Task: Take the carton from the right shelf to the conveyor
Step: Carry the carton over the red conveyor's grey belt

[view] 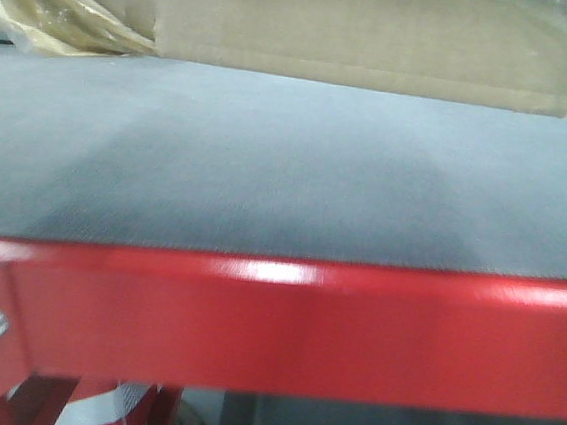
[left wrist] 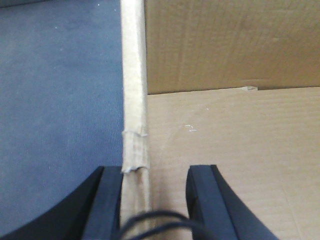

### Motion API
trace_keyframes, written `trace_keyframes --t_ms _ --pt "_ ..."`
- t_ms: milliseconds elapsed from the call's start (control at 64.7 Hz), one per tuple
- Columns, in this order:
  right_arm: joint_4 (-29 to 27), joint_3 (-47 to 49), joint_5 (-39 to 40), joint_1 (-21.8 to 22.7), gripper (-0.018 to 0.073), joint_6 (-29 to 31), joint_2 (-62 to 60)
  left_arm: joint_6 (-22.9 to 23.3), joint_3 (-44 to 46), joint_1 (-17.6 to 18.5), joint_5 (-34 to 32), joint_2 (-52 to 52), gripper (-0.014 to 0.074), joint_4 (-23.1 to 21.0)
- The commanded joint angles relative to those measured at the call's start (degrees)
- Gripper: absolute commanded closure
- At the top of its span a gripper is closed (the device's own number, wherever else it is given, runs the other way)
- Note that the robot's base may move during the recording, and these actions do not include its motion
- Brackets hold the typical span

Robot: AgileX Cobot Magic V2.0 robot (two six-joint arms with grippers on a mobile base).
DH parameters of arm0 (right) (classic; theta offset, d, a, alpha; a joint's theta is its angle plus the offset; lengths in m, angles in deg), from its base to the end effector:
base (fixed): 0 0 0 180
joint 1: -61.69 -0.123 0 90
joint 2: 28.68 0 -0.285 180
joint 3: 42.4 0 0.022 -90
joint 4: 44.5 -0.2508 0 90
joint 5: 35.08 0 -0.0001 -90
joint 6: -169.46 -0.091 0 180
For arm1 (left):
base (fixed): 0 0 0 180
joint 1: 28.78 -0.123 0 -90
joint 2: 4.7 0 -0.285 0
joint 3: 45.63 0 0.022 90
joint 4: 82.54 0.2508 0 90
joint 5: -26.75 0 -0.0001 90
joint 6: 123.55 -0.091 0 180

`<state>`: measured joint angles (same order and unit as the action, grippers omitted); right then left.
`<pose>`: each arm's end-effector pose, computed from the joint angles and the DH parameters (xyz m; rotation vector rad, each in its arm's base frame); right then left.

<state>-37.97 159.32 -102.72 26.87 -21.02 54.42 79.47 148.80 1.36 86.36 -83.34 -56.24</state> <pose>0.2072 0.1325 0.4885 -0.4689 2.2113 0.2834 0.2182 -0.0865 0.4879 0.1503 2.0616 -0.0045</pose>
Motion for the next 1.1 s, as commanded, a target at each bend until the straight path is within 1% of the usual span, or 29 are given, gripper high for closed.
trace_keyframes --t_ms 0,1082 --pt "-2.3 0.1 2.5 -0.3 0.0628 1.5 -0.6 -1.6 0.3 0.4 -3.7 0.2 0.0612 1.2" --pt "-2.3 0.1 2.5 -0.3 0.0628 1.5 -0.6 -1.6 0.3 0.4 -3.7 0.2 0.0612 1.2"
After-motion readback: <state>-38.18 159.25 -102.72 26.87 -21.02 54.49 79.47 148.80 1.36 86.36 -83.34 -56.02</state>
